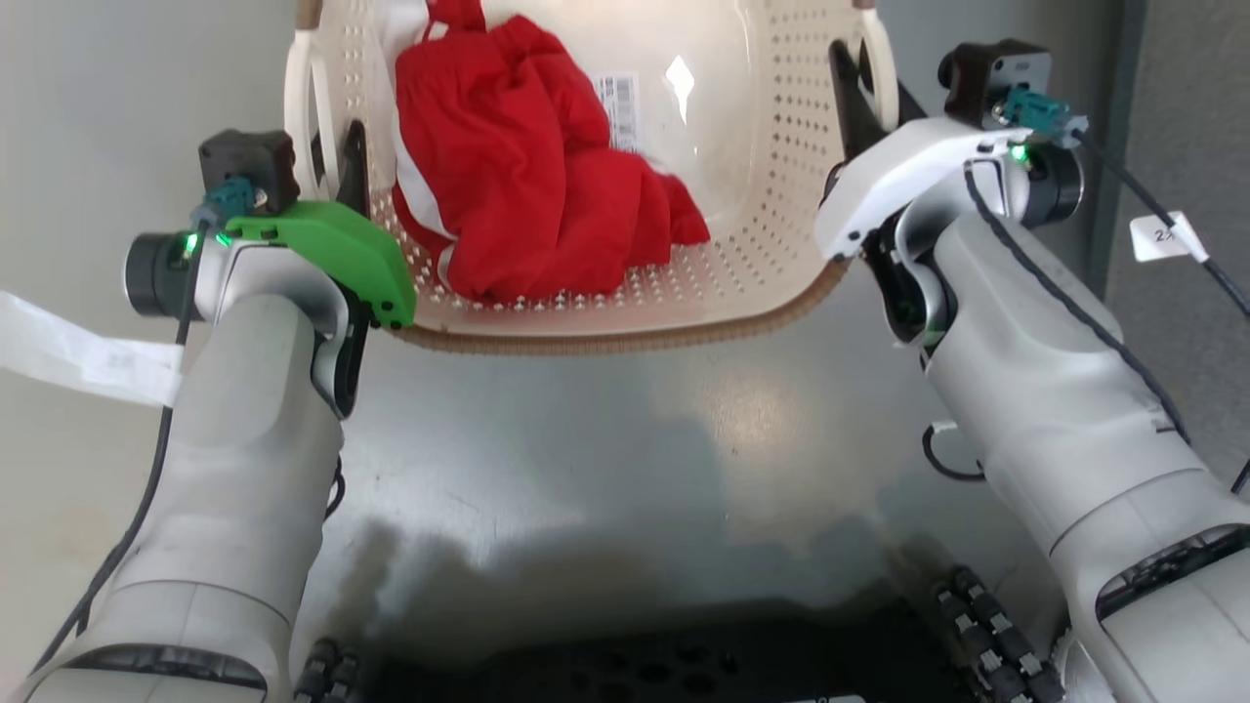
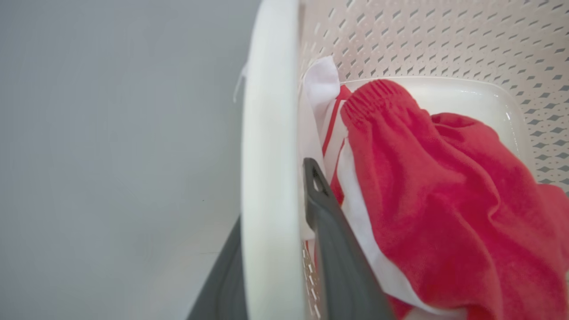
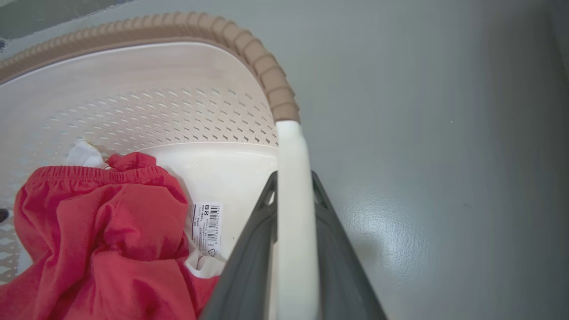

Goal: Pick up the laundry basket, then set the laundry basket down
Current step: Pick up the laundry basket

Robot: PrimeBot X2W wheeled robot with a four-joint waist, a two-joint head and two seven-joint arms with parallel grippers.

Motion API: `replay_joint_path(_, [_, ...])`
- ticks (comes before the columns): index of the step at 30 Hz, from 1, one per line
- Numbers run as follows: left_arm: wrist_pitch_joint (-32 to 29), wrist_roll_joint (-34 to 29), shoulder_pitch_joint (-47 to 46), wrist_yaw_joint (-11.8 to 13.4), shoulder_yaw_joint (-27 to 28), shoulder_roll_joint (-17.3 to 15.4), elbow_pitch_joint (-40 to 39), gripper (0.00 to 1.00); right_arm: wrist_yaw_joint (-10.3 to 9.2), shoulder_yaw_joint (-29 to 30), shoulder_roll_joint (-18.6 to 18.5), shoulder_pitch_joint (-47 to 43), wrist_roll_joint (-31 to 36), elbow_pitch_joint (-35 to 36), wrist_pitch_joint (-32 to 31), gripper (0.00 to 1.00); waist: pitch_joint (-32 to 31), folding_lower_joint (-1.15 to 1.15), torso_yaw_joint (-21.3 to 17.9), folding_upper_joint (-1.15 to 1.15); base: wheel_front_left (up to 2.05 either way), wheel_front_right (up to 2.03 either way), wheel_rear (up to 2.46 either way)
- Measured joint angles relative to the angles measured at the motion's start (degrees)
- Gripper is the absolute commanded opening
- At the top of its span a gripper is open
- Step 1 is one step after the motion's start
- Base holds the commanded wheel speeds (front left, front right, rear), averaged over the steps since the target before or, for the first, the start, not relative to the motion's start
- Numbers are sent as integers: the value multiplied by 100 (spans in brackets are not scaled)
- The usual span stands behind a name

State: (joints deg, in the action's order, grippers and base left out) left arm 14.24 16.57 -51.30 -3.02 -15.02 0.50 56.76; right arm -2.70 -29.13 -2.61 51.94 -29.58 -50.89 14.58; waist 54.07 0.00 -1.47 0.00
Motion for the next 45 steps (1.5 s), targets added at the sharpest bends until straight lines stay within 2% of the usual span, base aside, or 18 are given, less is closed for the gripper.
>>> replay_joint_path(9, [0,308,291,-5,-112,41,275,0,0,-154,73,-299,-259,-348,-1,0,-635,0,-13,0,0,0,0])
replay_joint_path(20, [-68,759,798,-153,-402,91,760,0,43,-503,154,-829,-814,-862,-103,0,-1585,-1,-3,0,0,0,0])
replay_joint_path(45, [-650,1524,2306,-235,-982,129,1188,0,60,-1368,202,-2369,-1707,-1051,-731,0,-3638,-1,128,0,0,0,0])
